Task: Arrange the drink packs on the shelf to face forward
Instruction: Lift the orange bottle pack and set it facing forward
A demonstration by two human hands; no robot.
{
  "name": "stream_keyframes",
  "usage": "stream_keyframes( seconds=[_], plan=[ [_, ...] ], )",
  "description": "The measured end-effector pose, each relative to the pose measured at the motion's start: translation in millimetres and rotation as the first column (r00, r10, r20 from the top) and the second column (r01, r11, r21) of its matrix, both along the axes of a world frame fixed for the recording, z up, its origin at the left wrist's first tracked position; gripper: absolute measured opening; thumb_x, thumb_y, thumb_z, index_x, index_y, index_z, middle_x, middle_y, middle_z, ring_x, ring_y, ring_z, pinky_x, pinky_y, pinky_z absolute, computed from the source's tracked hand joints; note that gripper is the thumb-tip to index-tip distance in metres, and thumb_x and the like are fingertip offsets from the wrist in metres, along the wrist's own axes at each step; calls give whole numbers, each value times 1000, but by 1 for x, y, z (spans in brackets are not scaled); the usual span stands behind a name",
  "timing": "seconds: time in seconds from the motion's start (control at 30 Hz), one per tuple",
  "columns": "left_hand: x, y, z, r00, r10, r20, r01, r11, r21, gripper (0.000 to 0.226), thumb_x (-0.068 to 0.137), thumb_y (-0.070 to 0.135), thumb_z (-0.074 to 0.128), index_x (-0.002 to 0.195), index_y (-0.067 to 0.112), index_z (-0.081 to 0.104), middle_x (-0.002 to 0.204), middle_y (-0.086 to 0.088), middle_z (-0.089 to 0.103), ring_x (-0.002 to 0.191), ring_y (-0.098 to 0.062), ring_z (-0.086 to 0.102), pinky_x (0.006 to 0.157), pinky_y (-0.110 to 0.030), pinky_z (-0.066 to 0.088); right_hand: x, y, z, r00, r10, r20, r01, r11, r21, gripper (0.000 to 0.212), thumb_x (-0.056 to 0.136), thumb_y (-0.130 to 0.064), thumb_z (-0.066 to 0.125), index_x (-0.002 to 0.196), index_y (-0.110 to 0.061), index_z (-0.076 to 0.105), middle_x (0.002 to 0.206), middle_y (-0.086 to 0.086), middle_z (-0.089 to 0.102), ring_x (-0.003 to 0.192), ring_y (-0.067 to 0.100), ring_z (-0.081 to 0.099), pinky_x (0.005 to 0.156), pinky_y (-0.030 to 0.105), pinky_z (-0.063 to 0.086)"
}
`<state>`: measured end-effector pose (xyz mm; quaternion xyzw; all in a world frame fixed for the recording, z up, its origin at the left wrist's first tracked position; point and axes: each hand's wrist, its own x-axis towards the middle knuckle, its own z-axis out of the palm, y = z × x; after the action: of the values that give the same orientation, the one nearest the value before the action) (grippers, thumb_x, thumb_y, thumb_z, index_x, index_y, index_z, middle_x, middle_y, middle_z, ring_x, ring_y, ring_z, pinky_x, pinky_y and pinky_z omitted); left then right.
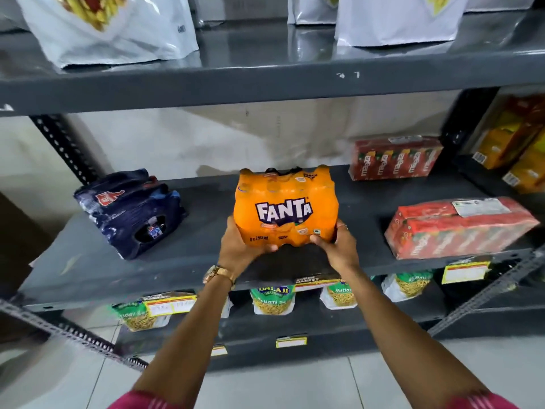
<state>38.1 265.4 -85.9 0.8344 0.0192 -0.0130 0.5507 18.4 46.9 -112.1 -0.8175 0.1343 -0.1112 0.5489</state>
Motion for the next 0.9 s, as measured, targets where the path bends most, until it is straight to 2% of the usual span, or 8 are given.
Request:
stream_keyframes(
  seconds=[0.1,0.23,0.3,0.43,0.5,0.63,0.77,0.9],
  plan=[
    [-10,-4,-3,999,-17,30,16,999,50,96,44,22,98,114,22,31,114,1,53,106,-20,55,82,-31,50,-1,-12,-3,997,64,-38,-65,997,-34,57,80,-24,75,128,-6,49,123,18,62,113,32,59,85,31,43],
    [-34,2,-14,999,-32,-11,33,968,250,102,38,40,97,114,27,30,117,-2,54,111,-29,54,87,-49,54,-20,-35,-4,966,227,-126,-228,974,7,79,66,-24,86,132,-14,44,124,4,62,117,20,57,92,29,45],
    [-48,0,-22,1000,-2,8,-1,952,305,97,45,37,95,117,21,32,118,-8,59,107,-35,60,82,-49,55,-35,-44,-8,949,273,-156,-280,960,-28,89,55,-20,92,130,-16,44,118,-2,62,110,12,57,89,18,46],
    [-64,-7,-31,992,74,99,-102,943,317,76,58,28,91,111,12,40,104,-13,70,93,-41,66,71,-43,52,-55,-49,-16,971,231,-58,-234,970,-60,69,63,-7,86,123,-7,52,103,-5,63,95,6,59,72,-3,41],
    [-62,-2,-30,994,65,88,-89,947,309,72,60,27,91,111,11,43,100,-12,72,89,-38,68,69,-40,52,-56,-47,-21,979,202,-19,-202,977,-61,62,68,-9,83,123,-8,53,105,-4,65,98,12,62,79,3,46],
    [-60,3,-30,997,20,72,-39,962,269,69,60,23,91,111,11,45,93,0,70,78,-18,64,58,-18,45,-56,-49,-32,983,186,11,-184,980,-77,59,70,-19,82,122,-15,53,113,8,71,106,25,66,93,43,54],
    [-61,-2,-32,995,65,71,-78,975,209,63,64,17,88,108,21,44,89,10,67,77,-14,64,61,-18,46,-56,-47,-33,986,163,29,-159,983,-91,54,72,-16,81,118,-11,55,110,10,71,103,27,67,90,46,55],
    [-63,-11,-33,987,148,62,-154,982,112,61,62,8,87,106,21,46,95,5,70,85,-19,68,71,-27,51,-59,-41,-35,988,139,72,-130,984,-117,52,73,-14,80,119,-11,55,102,2,71,98,23,68,85,35,55]
  ],
)
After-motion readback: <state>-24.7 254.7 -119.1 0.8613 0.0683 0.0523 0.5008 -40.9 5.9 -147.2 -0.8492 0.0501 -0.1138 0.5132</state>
